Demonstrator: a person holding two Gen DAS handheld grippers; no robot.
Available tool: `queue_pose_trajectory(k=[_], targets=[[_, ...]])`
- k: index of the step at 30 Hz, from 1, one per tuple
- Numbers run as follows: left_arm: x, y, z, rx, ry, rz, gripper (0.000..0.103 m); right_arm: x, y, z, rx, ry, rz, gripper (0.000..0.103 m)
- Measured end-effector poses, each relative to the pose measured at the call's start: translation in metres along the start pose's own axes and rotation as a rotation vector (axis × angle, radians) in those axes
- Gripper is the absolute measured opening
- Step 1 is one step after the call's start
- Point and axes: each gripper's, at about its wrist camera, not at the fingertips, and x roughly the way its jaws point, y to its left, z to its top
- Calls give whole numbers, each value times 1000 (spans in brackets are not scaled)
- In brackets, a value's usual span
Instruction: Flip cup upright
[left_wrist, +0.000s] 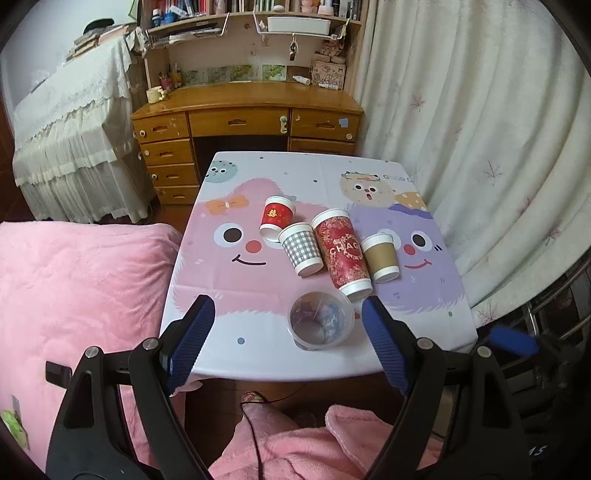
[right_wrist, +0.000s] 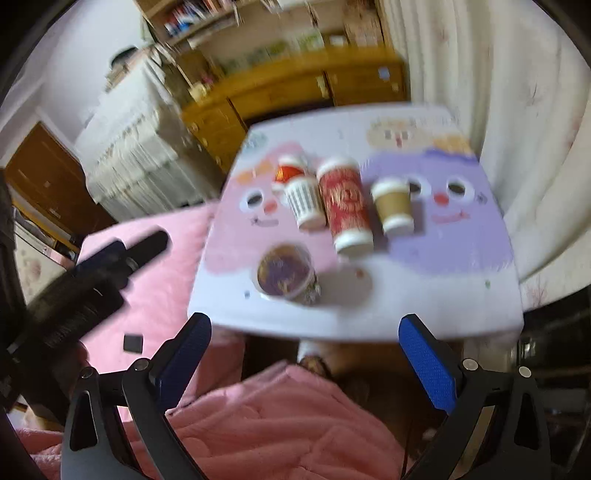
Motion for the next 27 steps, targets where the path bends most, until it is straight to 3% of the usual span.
queue_pose_trajectory(k=[5,7,13,18,27], targets=[[-22,-4,-10,17,-84,46,80,-40,8,-16,-18,-229,-92,103],[-28,-4,-13,23,-103,68,82,-50,10,-20,-10,-257,-110,103],[-37,-4,-27,34,-101,96,87,-64,24,-32,-37,-285,-97,103],[-44,6,-35,-2,-105,105,102,-65,30,-42,-42,-273,-81,103],[-50,11,-43,-35,-120,91,102,-62,34,-52,-59,-271,-112,103]])
